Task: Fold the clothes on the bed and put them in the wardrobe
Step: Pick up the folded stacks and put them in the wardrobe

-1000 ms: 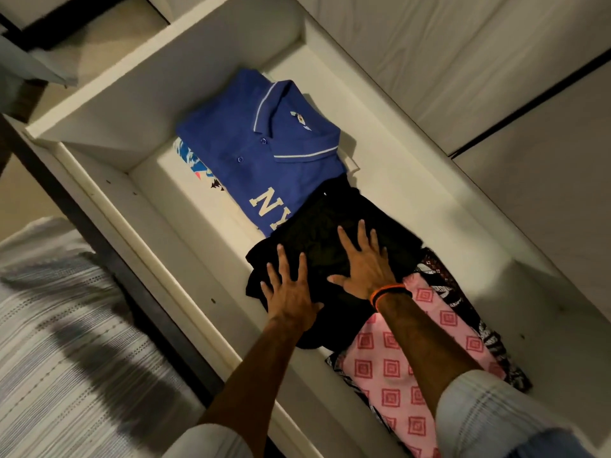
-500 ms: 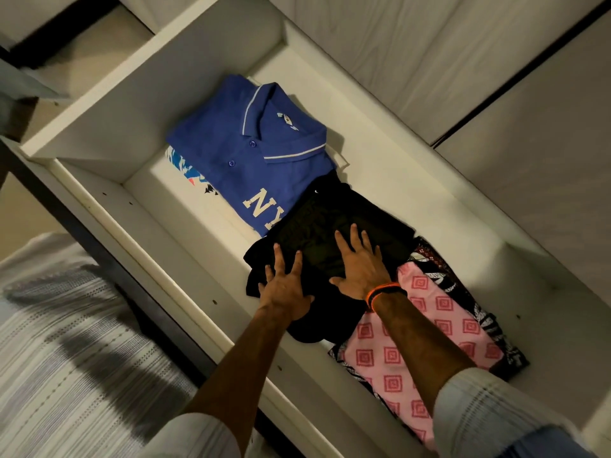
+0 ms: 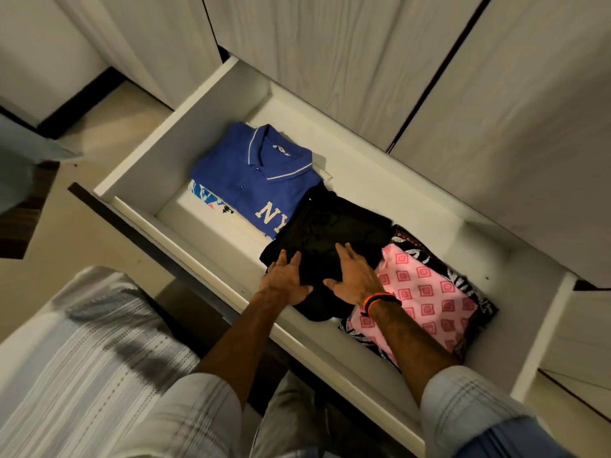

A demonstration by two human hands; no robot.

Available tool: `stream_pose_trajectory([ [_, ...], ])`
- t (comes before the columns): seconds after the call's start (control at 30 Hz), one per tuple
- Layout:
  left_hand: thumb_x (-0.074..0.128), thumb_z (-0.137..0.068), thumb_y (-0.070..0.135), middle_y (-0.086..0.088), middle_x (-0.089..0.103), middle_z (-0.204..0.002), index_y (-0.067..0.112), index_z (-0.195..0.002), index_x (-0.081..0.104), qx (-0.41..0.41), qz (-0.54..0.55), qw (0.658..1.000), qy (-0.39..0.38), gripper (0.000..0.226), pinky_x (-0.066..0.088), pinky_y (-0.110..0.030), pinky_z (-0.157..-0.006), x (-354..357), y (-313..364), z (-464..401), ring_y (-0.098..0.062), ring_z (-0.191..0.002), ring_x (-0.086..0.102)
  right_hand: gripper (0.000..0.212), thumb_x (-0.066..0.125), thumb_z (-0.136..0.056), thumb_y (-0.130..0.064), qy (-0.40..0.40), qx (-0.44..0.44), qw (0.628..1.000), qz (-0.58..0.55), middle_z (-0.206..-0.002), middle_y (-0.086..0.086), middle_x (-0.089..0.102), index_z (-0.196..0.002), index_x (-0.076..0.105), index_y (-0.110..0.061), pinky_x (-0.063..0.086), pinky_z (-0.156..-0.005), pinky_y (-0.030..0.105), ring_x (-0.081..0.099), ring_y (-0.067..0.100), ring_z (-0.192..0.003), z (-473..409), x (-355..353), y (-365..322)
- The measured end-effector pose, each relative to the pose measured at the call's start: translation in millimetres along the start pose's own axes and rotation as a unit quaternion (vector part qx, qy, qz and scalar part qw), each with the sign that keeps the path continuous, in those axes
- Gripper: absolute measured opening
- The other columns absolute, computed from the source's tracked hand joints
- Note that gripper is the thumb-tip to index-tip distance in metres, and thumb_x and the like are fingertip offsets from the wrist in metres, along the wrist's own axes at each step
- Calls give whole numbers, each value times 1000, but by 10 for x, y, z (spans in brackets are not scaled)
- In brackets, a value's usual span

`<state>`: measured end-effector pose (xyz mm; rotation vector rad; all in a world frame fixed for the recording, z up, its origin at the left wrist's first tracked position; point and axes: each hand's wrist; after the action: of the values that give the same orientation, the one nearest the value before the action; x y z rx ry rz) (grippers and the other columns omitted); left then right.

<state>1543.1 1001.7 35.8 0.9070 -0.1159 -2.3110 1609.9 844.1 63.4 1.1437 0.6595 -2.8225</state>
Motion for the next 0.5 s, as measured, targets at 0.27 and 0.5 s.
stream_pose_trajectory([
  [0.27, 66, -89, 42, -13, 24, -158, 18, -154, 22, 39, 9, 999, 6, 82, 29, -45, -117, -62, 53, 619, -35, -143, 29, 83, 68, -90, -33, 43, 9, 997, -60, -162, 12, 19, -155, 20, -13, 28, -119, 42, 24, 31, -147, 691, 92, -53],
  [0.5, 65, -91, 40, -12, 35, -154, 13, -151, 28, 66, -30, 997, 22, 76, 32, -42, -116, -6, 16, 1100, -30, -141, 34, 74, 65, -92, -33, 64, 14, 993, -96, -155, 12, 34, -152, 27, -11, 32, -116, 40, 34, 31, -142, 1240, 313, -56],
])
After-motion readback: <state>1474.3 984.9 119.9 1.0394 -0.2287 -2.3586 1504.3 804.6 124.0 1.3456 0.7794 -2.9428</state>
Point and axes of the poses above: each hand's wrist, its own z-axis away from the middle knuckle, its own x-axis out of the palm, y = z × x
